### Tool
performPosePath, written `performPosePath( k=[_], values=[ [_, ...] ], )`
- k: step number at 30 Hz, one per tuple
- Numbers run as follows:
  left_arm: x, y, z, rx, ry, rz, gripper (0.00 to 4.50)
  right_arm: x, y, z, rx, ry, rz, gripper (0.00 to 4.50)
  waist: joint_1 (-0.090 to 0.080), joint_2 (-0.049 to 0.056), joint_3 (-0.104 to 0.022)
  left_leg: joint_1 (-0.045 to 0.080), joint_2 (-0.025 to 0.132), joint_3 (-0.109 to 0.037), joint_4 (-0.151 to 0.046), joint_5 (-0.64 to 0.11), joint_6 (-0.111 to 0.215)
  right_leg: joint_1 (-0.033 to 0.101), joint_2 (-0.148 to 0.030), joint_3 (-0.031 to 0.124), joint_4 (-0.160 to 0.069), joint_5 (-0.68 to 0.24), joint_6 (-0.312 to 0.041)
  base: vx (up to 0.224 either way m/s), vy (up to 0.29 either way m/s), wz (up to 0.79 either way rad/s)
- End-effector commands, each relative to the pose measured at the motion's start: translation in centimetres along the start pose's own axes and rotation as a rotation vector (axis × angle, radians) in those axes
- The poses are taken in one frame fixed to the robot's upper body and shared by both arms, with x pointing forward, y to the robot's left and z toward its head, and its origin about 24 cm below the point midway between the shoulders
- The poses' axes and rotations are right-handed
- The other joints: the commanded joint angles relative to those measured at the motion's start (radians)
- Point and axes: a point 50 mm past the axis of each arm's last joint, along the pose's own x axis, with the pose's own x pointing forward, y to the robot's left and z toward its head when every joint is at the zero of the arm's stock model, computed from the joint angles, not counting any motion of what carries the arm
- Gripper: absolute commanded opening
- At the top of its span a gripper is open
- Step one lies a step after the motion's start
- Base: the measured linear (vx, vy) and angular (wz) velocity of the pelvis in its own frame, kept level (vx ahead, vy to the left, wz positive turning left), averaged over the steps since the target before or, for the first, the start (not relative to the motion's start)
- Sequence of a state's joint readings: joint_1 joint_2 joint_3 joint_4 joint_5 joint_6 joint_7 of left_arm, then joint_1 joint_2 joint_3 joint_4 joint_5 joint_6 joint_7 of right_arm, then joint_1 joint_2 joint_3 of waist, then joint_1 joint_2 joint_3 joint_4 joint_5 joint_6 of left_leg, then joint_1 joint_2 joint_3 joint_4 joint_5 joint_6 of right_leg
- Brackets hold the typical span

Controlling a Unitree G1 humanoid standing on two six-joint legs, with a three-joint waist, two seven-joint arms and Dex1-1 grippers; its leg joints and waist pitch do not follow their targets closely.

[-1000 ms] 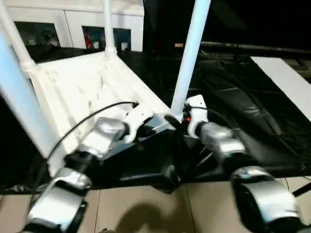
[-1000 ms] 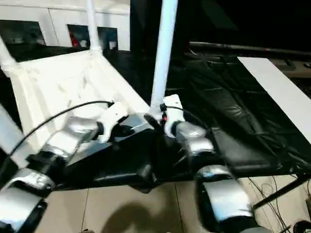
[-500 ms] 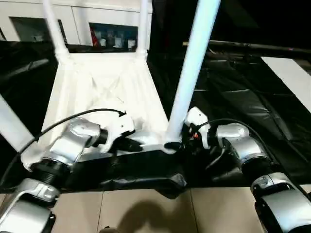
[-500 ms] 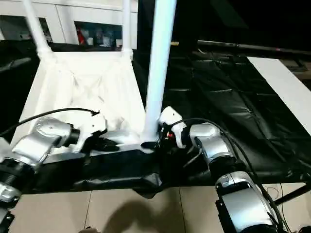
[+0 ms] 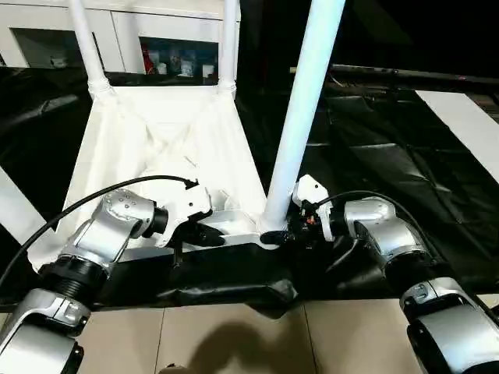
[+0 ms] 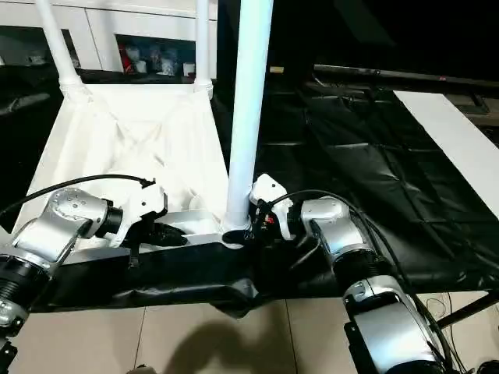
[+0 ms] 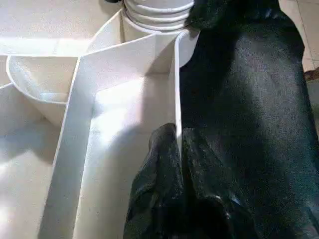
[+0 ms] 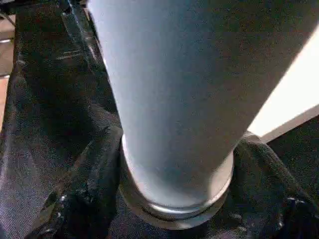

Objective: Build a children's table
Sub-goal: Rotate leg to tighten

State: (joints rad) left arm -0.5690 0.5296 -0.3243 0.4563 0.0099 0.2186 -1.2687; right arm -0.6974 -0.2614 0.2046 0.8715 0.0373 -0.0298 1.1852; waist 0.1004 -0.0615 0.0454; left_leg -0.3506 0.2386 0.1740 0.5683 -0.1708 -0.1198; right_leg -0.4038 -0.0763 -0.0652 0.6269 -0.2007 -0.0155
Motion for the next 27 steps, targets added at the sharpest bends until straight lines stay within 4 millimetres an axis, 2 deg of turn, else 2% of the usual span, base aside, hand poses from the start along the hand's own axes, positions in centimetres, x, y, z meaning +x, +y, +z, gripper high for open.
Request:
performPosePath(
  k=[1, 8, 9, 10, 11, 12, 13, 14, 15, 16, 17, 19, 21, 23, 24, 25, 26, 27],
  values=[
    [1.7, -1.6, -1.2, -0.039, 0.040, -0.130, 0.00, 0.0, 0.2, -0.1, 0.017, -0.019, -0.003, 2.81, -0.002, 0.019, -0.061, 0.004, -0.005, 0.014, -0.057, -0.181, 0.014, 0.054, -0.045, 0.041, -0.059, -0.035, -0.241, 0.000, 0.000, 0.00],
    [2.1, -1.8, -1.3, -0.063, 0.018, -0.131, 0.00, -0.2, 0.3, -0.7, 0.058, -0.033, -0.025, 2.70, -0.003, 0.014, -0.060, 0.005, -0.005, 0.014, -0.058, -0.192, 0.013, 0.054, -0.047, 0.042, -0.063, -0.071, -0.235, 0.000, 0.000, 0.00],
    [2.4, -1.9, -1.1, -0.076, 0.004, -0.130, 0.00, 0.1, 0.2, -0.9, 0.085, -0.042, -0.063, 2.70, -0.004, 0.009, -0.059, 0.005, -0.004, 0.015, -0.058, -0.192, 0.013, 0.053, -0.046, 0.042, -0.064, -0.080, -0.231, 0.000, 0.000, 0.00],
    [3.3, -1.5, -0.8, -0.105, -0.004, -0.064, 0.00, 0.8, -0.5, -1.4, 0.158, -0.054, -0.225, 2.70, -0.008, 0.006, -0.058, 0.003, -0.005, 0.015, -0.060, -0.192, 0.012, 0.051, -0.048, 0.043, -0.064, -0.092, -0.229, 0.000, 0.000, 0.00],
    [3.3, -1.5, -0.8, -0.106, -0.004, -0.061, 0.00, 0.8, -0.5, -1.5, 0.162, -0.054, -0.234, 2.70, -0.009, 0.009, -0.053, 0.006, -0.005, 0.012, -0.065, -0.213, -0.004, 0.048, -0.050, 0.042, -0.072, -0.149, -0.218, 0.000, 0.000, 0.00],
    [3.9, -1.2, -0.7, -0.122, -0.003, -0.010, 0.00, 1.3, -0.8, -1.7, 0.202, -0.057, -0.322, 2.70, -0.012, 0.011, -0.050, 0.006, -0.006, 0.011, -0.067, -0.236, -0.012, 0.046, -0.051, 0.042, -0.076, -0.194, -0.208, 0.000, 0.000, 0.00],
    [4.4, -0.8, -0.5, -0.134, -0.001, 0.046, 0.00, 1.8, -1.0, -1.8, 0.235, -0.065, -0.395, 2.70, -0.018, 0.006, -0.050, 0.011, -0.006, 0.010, -0.067, -0.272, -0.027, 0.043, -0.052, 0.043, -0.084, -0.267, -0.188, 0.000, 0.000, 0.00],
    [4.4, -0.8, -0.5, -0.134, -0.001, 0.046, 0.00, 1.8, -1.0, -1.8, 0.235, -0.065, -0.395, 2.70, -0.019, 0.005, -0.050, 0.010, -0.005, 0.007, -0.068, -0.283, -0.032, 0.044, -0.054, 0.043, -0.085, -0.297, -0.178, 0.000, 0.000, 0.00],
    [5.5, -0.3, -0.1, -0.156, 0.009, 0.129, 0.00, 2.8, -1.2, -1.7, 0.312, -0.091, -0.520, 2.70, -0.022, 0.003, -0.051, 0.008, -0.007, 0.006, -0.068, -0.292, -0.034, 0.044, -0.055, 0.042, -0.091, -0.338, -0.157, 0.000, 0.000, 0.00],
    [5.7, -0.3, 0.0, -0.162, 0.012, 0.144, 0.00, 3.0, -1.3, -1.7, 0.329, -0.098, -0.545, 2.70, -0.027, 0.004, -0.050, 0.012, -0.006, 0.005, -0.069, -0.313, -0.040, 0.037, -0.054, 0.043, -0.095, -0.372, -0.147, 0.000, 0.000, 0.00],
    [6.5, 0.1, 0.3, -0.196, 0.011, 0.200, 0.00, 3.6, -1.5, -1.5, 0.390, -0.108, -0.631, 2.70, -0.029, 0.003, -0.050, 0.012, -0.009, 0.005, -0.067, -0.318, -0.041, 0.036, -0.054, 0.043, -0.098, -0.397, -0.135, 0.000, 0.000, 0.00],
    [6.9, 0.2, 0.6, -0.219, 0.010, 0.230, 0.00, 3.9, -1.5, -1.4, 0.422, -0.109, -0.676, 2.70, -0.031, 0.003, -0.049, 0.017, -0.010, 0.004, -0.065, -0.341, -0.038, 0.029, -0.054, 0.041, -0.105, -0.439, -0.119, 0.000, 0.000, 0.00],
    [7.7, 0.6, 1.2, -0.246, 0.023, 0.305, 0.00, 4.7, -1.7, -0.9, 0.498, -0.126, -0.783, 2.70, -0.034, 0.004, -0.048, 0.015, -0.012, 0.001, -0.068, -0.361, -0.036, 0.028, -0.052, 0.038, -0.109, -0.456, -0.105, 0.000, 0.000, 0.00],
    [8.5, 0.8, 1.8, -0.254, 0.032, 0.355, 0.00, 5.9, -1.6, 0.3, 0.491, -0.152, -0.811, 2.70, -0.036, 0.012, -0.049, 0.025, -0.015, 0.000, -0.065, -0.400, -0.040, 0.018, -0.049, 0.035, -0.115, -0.488, -0.088, 0.000, 0.000, 0.00],
    [8.6, 0.8, 1.8, -0.255, 0.033, 0.360, 0.00, 6.1, -1.5, 0.6, 0.477, -0.153, -0.806, 2.70, -0.035, 0.010, -0.051, 0.023, -0.015, -0.001, -0.064, -0.400, -0.036, 0.020, -0.050, 0.034, -0.115, -0.483, -0.087, 0.000, 0.000, 0.00],
    [8.6, 0.9, 1.8, -0.239, 0.046, 0.362, 0.00, 6.3, -1.4, 0.8, 0.458, -0.151, -0.794, 2.70, -0.032, 0.010, -0.052, 0.014, -0.014, -0.002, -0.067, -0.380, -0.027, 0.025, -0.051, 0.035, -0.113, -0.454, -0.086, 0.000, 0.000, 0.00],
    [8.6, 0.9, 1.8, -0.224, 0.054, 0.363, 0.00, 6.5, -1.3, 1.1, 0.425, -0.151, -0.780, 2.70, -0.031, 0.018, -0.054, 0.010, -0.013, -0.003, -0.069, -0.363, -0.025, 0.027, -0.050, 0.037, -0.108, -0.410, -0.095, 0.000, 0.000, 0.00],
    [8.5, 0.9, 1.7, -0.212, 0.057, 0.359, 0.00, 6.7, -1.2, 1.4, 0.394, -0.160, -0.752, 2.70, -0.032, 0.018, -0.055, 0.009, -0.011, -0.002, -0.069, -0.359, -0.024, 0.027, -0.049, 0.037, -0.108, -0.386, -0.102, 0.000, 0.000, 0.00]
  ],
)
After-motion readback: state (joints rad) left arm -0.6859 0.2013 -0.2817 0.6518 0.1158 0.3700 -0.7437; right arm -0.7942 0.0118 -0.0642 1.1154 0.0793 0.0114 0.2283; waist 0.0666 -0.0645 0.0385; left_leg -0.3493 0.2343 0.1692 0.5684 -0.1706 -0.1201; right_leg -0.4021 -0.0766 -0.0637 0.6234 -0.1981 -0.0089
